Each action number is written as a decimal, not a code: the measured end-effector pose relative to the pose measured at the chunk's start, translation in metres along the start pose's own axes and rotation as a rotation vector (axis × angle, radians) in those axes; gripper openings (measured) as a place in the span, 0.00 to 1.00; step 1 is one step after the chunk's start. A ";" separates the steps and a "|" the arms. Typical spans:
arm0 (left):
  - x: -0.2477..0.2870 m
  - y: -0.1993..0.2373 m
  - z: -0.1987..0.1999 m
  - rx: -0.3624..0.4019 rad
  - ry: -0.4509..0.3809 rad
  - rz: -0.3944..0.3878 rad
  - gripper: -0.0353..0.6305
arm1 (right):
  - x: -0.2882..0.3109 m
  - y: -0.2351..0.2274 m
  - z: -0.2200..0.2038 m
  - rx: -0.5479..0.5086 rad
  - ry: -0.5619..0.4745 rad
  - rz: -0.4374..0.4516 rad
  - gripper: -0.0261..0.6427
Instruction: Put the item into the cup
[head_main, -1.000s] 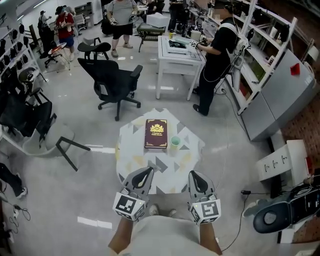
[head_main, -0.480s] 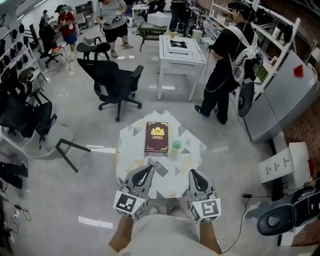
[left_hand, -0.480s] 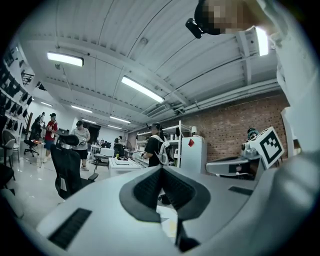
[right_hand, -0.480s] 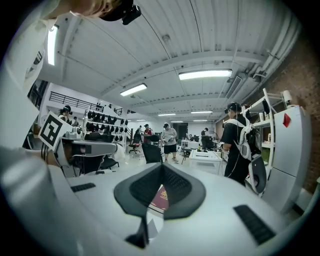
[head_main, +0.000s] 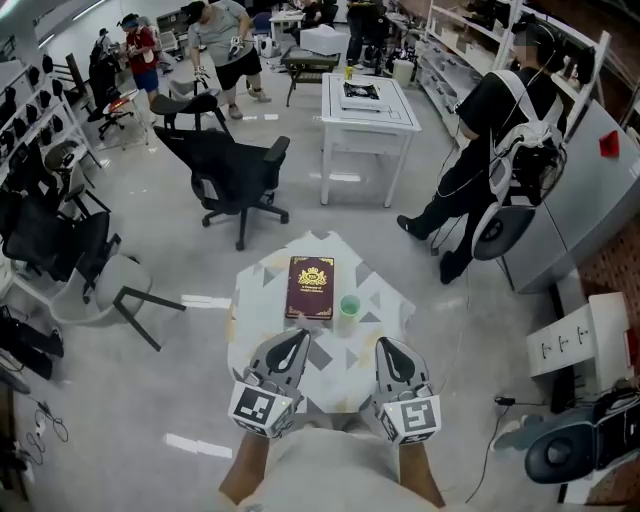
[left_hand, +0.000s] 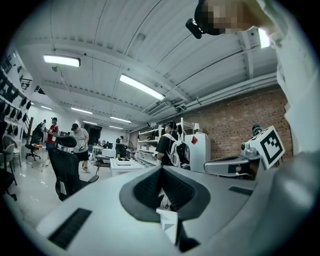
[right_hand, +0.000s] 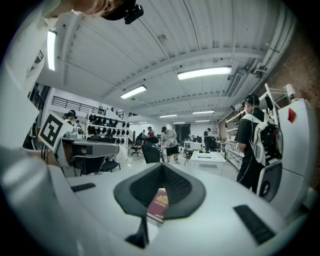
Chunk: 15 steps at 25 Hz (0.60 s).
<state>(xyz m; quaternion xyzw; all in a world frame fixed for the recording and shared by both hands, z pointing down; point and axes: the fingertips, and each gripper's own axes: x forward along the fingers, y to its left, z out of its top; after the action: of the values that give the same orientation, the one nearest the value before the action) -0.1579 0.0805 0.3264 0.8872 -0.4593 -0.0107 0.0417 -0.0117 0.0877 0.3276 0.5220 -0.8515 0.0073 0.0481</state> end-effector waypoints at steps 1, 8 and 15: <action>0.007 0.000 0.001 0.004 0.002 0.001 0.07 | 0.004 -0.006 0.000 0.003 -0.001 0.004 0.05; 0.049 0.002 0.002 0.018 0.013 0.021 0.07 | 0.028 -0.043 0.001 0.019 -0.011 0.023 0.05; 0.087 -0.004 0.015 0.043 0.007 0.033 0.07 | 0.048 -0.076 -0.004 0.049 -0.004 0.047 0.05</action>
<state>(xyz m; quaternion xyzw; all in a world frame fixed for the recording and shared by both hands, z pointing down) -0.1051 0.0105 0.3131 0.8803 -0.4738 0.0030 0.0243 0.0342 0.0111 0.3329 0.5028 -0.8633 0.0281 0.0335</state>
